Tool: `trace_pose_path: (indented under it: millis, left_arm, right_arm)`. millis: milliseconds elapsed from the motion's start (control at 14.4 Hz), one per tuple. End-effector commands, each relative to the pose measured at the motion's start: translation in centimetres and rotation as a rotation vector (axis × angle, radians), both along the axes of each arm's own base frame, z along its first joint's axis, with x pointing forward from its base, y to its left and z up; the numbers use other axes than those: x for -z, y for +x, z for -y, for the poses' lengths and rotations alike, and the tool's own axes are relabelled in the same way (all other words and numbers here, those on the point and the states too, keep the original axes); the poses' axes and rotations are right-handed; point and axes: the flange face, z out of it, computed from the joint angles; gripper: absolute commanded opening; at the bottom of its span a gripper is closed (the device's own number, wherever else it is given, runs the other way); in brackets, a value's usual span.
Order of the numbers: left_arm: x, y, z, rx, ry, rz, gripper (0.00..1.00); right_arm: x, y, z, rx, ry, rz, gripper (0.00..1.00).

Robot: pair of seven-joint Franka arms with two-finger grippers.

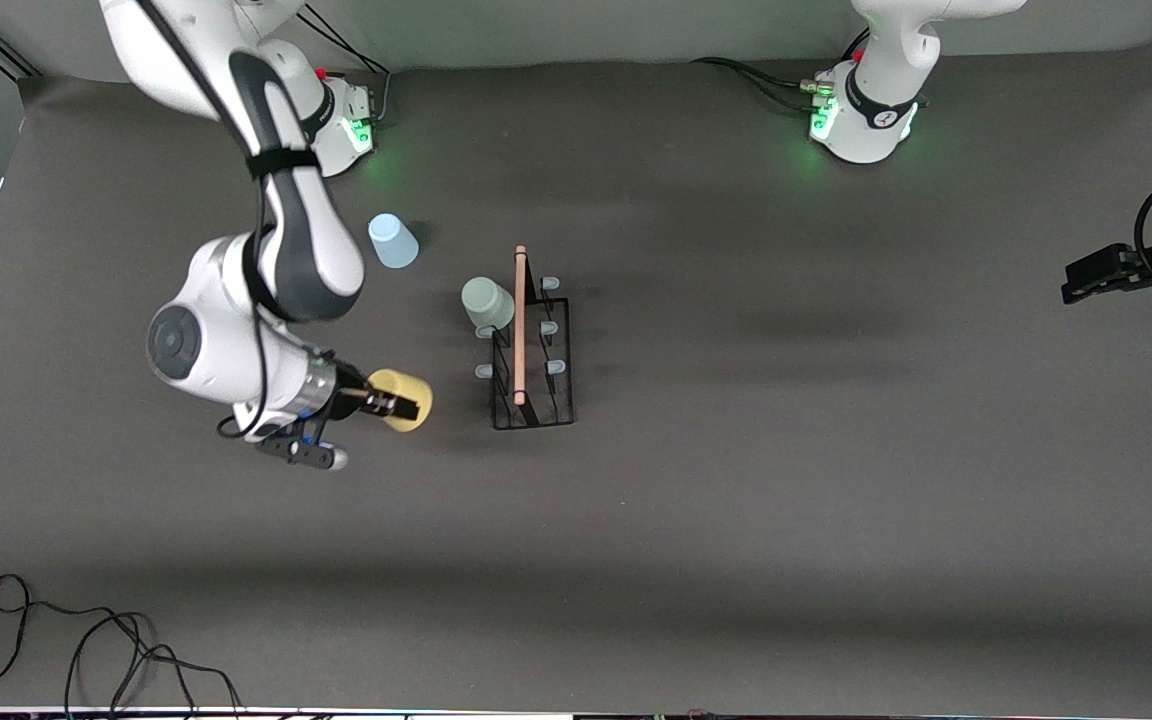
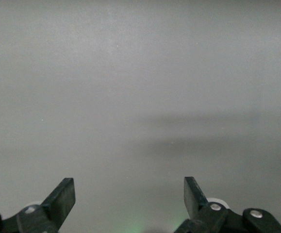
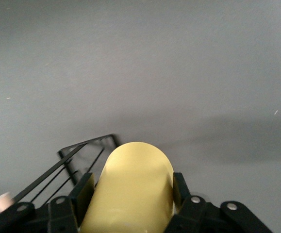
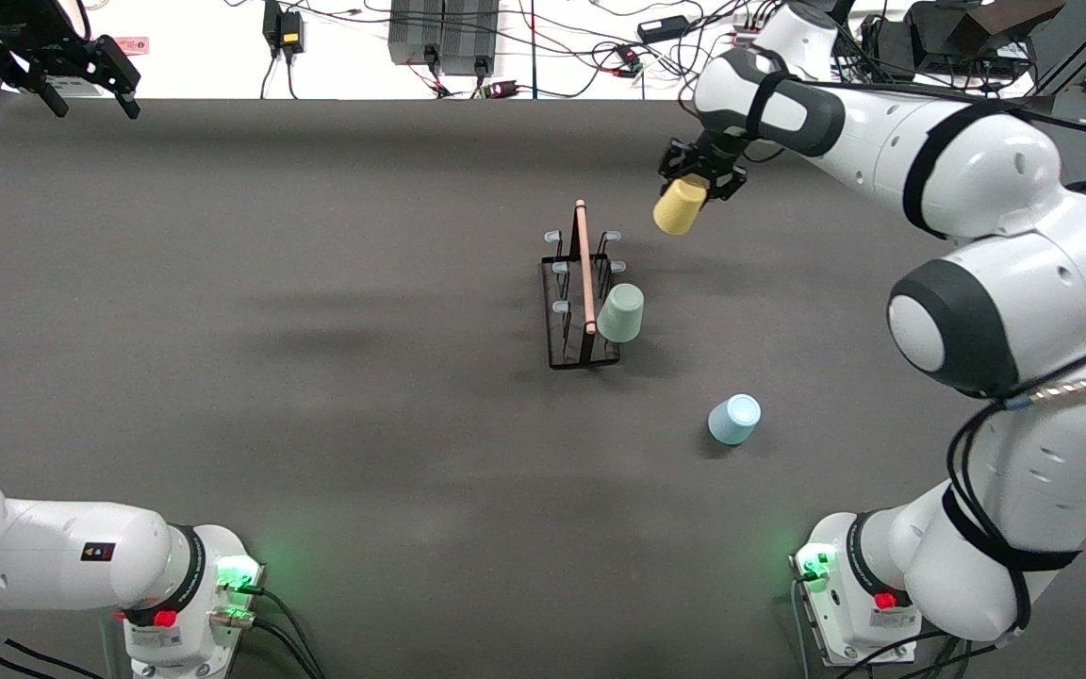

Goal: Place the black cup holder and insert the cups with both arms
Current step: 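Lower the yellow cup onto a rack peg with the right gripper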

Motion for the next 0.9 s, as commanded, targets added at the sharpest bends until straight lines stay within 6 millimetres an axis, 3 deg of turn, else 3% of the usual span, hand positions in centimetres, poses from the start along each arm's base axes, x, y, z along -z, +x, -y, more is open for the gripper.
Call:
trace_pose_path:
  millis: [0, 487, 834]
  left_arm:
    - [-0.5, -0.5, 0.0, 0.013, 0.004, -0.004, 1.0]
    - [-0.2, -0.5, -0.7, 0.023, -0.003, -0.007, 1.0]
    - [-0.2, -0.5, -0.6, 0.024, -0.004, -0.009, 1.0]
  right_arm:
    - [-1.4, -1.9, -4.0, 0.065, -0.024, -0.015, 0.0]
    - [-1.6, -3.4, -9.1, 0.142, -0.036, -0.016, 0.0]
    - [0.2, -3.3, -9.5, 0.151, -0.058, -0.008, 0.0]
